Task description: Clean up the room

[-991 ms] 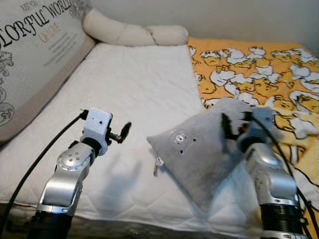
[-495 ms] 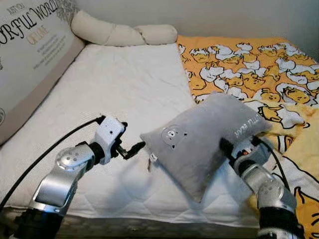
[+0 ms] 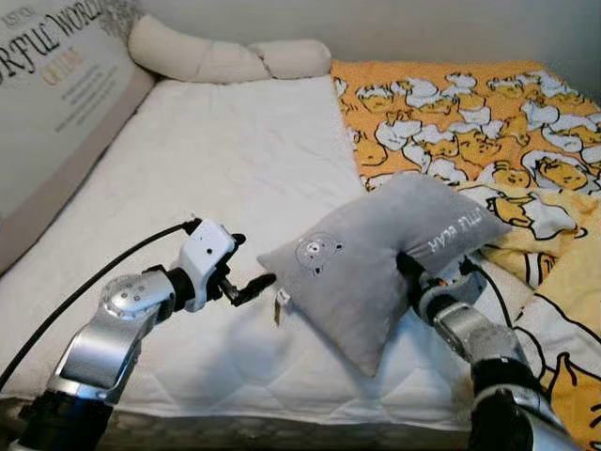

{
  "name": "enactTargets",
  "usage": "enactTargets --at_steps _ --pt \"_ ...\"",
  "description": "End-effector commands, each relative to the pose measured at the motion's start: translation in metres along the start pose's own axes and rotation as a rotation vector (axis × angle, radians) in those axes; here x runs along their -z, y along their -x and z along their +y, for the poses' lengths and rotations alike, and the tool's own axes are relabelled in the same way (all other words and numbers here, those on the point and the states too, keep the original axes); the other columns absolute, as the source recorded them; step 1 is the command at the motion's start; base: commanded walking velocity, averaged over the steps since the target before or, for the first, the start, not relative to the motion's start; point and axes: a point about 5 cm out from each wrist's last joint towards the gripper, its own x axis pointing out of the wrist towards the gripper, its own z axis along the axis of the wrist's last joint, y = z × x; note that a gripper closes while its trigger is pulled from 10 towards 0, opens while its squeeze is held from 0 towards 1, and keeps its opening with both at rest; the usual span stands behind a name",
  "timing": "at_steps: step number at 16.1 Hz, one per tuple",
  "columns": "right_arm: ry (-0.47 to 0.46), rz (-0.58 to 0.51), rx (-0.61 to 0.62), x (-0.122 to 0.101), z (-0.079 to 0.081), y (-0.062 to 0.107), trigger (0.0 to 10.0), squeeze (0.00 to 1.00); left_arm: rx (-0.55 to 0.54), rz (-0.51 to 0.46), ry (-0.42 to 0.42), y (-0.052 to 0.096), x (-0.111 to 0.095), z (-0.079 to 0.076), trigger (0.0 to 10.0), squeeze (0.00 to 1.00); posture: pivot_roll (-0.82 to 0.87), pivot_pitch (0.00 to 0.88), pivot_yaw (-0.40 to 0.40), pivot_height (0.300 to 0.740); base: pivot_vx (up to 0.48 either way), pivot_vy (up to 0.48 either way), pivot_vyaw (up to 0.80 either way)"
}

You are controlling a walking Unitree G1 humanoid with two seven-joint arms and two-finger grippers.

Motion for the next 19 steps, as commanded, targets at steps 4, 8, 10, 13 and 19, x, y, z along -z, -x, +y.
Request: enactTargets --at_steps 4,8,10,13,19 --pt "-0.004 -0.014 -0.026 0.004 0.010 -0.008 0.0 0.00 0.019 -0.004 -0.014 0.002 -0.005 -0.001 10.0 0.00 0.07 0.000 0.023 0.740 0.000 0.000 0.00" --pt "-0.005 -0.014 -0.037 0.005 0.014 -0.011 0.0 0.00 0.036 0.003 -0.009 0.002 -0.004 -0.002 10.0 0.00 0.06 0.000 0.027 0.740 0.000 0.000 0.00" --pt "0.010 -0.016 -0.043 0.003 0.017 -0.013 0.0 0.00 0.041 0.006 -0.011 0.001 -0.004 -0.001 10.0 0.00 0.06 0.000 0.032 0.740 0.000 0.000 0.00" --pt "0.065 -0.007 -0.008 0.003 0.017 -0.014 0.0 0.00 0.045 0.006 -0.012 -0.001 -0.004 -0.001 10.0 0.00 0.05 0.000 0.036 0.740 0.000 0.000 0.00" --pt "0.080 -0.005 -0.018 0.002 0.019 -0.014 0.0 0.00 0.046 0.001 -0.020 -0.001 -0.005 -0.002 10.0 0.00 0.06 0.000 0.035 0.740 0.000 0.000 0.00"
